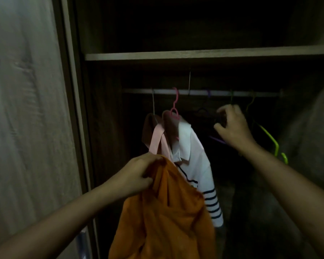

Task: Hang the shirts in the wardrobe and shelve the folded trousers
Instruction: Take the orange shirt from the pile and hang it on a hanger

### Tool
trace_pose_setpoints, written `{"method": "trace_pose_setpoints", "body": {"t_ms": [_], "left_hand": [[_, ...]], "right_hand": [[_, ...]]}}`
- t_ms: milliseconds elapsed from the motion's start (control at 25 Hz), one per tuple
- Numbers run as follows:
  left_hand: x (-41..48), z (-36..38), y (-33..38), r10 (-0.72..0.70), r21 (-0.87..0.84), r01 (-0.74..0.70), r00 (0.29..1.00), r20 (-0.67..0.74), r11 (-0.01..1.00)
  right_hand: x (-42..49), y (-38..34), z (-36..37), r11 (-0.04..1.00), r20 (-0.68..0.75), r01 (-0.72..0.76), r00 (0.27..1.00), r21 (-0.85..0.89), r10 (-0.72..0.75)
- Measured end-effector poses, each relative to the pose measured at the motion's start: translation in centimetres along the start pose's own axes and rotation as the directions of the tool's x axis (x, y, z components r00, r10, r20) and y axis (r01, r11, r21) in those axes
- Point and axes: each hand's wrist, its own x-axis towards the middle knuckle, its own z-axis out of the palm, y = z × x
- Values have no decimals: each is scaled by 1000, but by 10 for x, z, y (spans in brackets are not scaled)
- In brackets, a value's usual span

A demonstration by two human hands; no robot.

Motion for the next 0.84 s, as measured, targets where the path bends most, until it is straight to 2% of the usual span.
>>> {"method": "trace_pose_setpoints", "body": {"t_ms": [80,120,160,200,280,320,400,520,680,840], "left_hand": [[-3,-1,0,-44,-53,46,998,33,998],[-5,-3,-1,-54,-94,57,998,40,994],[-7,-6,-3,-57,-135,63,997,43,989],[-9,-9,-3,-64,-165,71,997,50,984],[-12,-14,-6,-87,-207,99,994,67,973],[-13,-16,-8,-105,-232,118,992,68,966],[-15,-20,-9,-147,-301,156,988,52,941],[-14,-24,-5,-201,-386,194,979,23,902],[-7,-29,2,-256,-463,239,966,28,853],[1,-20,10,-285,-473,283,956,68,834]], "right_hand": [[19,8,13,970,94,-143,982,-194,164],[26,13,22,948,154,-239,950,-208,273],[31,19,32,930,222,-329,906,-166,360],[33,24,40,908,277,-415,869,-46,411],[39,30,53,787,276,-547,833,284,480],[43,32,57,748,214,-550,835,372,507],[37,30,61,756,86,-517,843,401,531],[-13,32,65,768,26,-439,874,467,484],[-82,52,68,828,49,-342,932,445,359],[-114,37,34,785,137,-241,970,571,199]]}}
